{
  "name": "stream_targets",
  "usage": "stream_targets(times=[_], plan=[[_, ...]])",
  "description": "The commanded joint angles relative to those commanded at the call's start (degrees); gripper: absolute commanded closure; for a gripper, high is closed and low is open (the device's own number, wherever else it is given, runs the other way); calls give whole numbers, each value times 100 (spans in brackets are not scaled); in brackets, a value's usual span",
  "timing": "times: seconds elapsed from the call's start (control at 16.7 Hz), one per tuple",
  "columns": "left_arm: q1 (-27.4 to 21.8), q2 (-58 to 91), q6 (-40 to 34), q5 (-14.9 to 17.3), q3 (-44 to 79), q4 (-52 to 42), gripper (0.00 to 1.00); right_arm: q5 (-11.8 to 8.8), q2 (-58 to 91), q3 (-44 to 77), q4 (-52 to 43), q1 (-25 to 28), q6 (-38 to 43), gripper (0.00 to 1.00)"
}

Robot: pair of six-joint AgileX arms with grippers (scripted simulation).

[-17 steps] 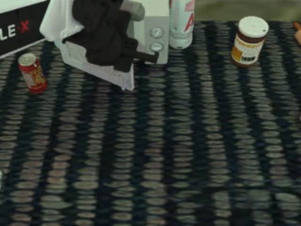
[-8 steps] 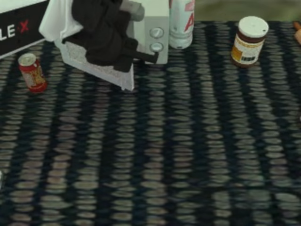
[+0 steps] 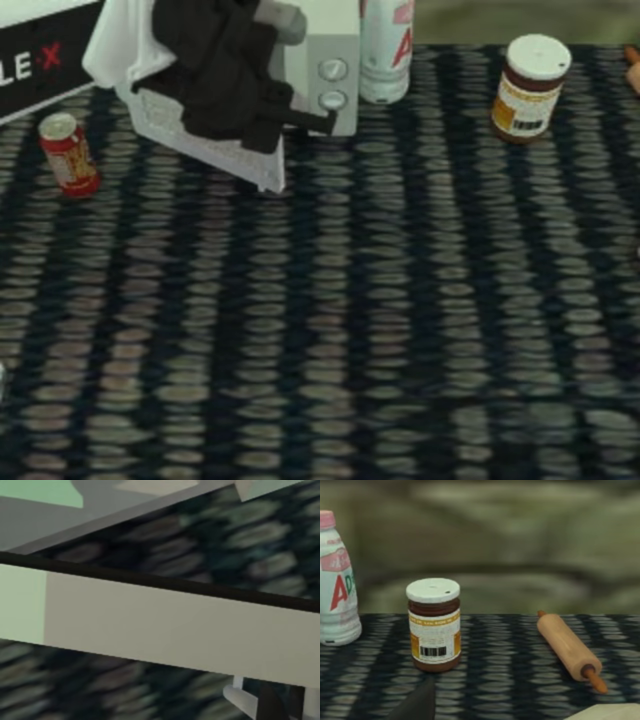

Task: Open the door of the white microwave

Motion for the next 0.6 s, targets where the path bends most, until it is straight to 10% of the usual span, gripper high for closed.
stream_targets(times=[0.6], plan=[[80, -172, 311, 206, -256, 61, 100, 0, 0, 0, 0, 0, 0, 0]])
